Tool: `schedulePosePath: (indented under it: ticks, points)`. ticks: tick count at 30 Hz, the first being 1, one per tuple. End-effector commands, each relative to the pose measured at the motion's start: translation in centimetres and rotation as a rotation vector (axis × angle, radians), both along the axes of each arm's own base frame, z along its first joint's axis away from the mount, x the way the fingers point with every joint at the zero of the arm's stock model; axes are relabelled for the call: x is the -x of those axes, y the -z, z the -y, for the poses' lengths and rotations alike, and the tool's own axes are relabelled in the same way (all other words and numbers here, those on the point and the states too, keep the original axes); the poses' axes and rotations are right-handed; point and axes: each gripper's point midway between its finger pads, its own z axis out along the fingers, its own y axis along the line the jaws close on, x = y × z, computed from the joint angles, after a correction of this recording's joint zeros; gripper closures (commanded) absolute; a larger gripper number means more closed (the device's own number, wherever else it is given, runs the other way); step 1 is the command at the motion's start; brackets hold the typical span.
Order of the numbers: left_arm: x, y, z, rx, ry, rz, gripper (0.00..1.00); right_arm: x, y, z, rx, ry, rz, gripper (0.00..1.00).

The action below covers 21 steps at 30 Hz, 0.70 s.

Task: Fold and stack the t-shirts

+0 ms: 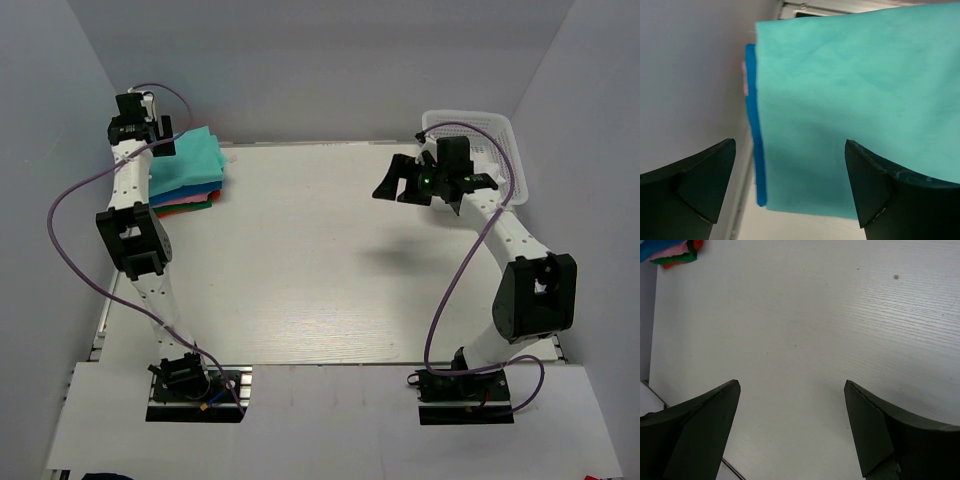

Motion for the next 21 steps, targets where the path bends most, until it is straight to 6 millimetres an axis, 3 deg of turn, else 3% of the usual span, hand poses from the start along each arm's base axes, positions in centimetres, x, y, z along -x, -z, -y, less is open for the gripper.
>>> schedulePosePath:
  ticks: [1,3,5,6,7,8,9,10,11,12,15,18,21]
  points:
    - [1.0,-8.1,5.3,0.179,0.114,0.179,0.0,-0.4,-2.5,0.7,0.031,0.013,0.094,0.1]
    - [1.9,-9.3,8.3,0.3,0.164,0.217,0.0,-0.1,-2.4,1.2,0.047,0.033,0.123,0.1]
    - [2.6,-9.9,13.4,0.442,0.302,0.222,0.0,0.1,-2.8,1.6,0.055,0.042,0.151,0.1]
    - [3.3,-8.8,16.5,0.524,0.396,0.192,0.0,0.4,-2.1,1.7,0.059,0.049,0.134,0.1]
    - [4.3,-10.1,18.4,0.549,0.402,0.214,0.0,1.0,-1.6,2.0,0.072,0.054,0.122,0.1]
    - [5.1,-9.8,23.1,0.561,0.467,0.197,0.0,1.8,-0.9,2.2,0.076,0.059,0.106,0.1]
    - [5.7,-7.2,24.9,0.559,0.451,0.18,0.0,2.3,-0.6,2.3,0.081,0.06,0.101,0.1]
    - [7.1,-8.8,27.4,0.604,0.476,0.227,0.0,3.4,0.4,2.6,0.079,0.056,0.105,0.1]
    - [9.0,-6.6,32.5,0.718,0.587,0.209,0.0,4.0,0.9,2.5,0.074,0.045,0.107,0.1]
    - [10.3,-6.3,34.4,0.745,0.665,0.221,0.0,4.0,0.9,2.6,0.074,0.048,0.107,0.1]
    - [14.5,-4.8,38.6,0.86,0.703,0.183,0.0,5.4,2.2,2.8,0.082,0.047,0.071,0.1]
    - [16.4,-2.7,38.9,0.763,0.658,0.119,0.0,6.6,3.3,2.7,0.069,0.037,0.043,0.1]
    - [16.9,-1.8,37.4,0.67,0.604,0.091,0.0,7.0,3.0,2.2,0.044,0.01,0.058,0.1]
